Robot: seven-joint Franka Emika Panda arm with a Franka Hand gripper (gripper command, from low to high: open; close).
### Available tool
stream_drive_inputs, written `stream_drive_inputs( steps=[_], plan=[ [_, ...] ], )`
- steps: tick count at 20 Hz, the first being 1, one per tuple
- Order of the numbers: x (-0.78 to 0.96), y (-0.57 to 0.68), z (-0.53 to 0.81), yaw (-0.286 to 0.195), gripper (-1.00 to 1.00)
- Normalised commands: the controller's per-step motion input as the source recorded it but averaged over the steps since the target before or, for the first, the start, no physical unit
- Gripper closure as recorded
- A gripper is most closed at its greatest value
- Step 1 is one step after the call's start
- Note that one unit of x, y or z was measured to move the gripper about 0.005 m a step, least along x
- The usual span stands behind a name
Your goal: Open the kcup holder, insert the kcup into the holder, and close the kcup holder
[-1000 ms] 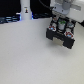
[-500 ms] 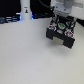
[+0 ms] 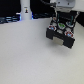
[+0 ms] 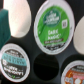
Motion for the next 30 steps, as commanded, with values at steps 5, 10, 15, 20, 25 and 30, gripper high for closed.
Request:
stream_drive_inputs(
  steps=[5,10,15,20,25,30],
  plan=[
    [0.79,-0.33,0.17,0.007,-1.00],
    [0.83,-0.34,0.09,0.003,-1.00],
    [0.82,-0.28,0.04,0.018,-1.00],
    [0.60,-0.32,-0.31,0.093,-1.00],
    [0.12,-0.19,-0.40,0.175,-1.00],
    [-0.37,0.01,-0.37,0.278,-1.00]
  ],
)
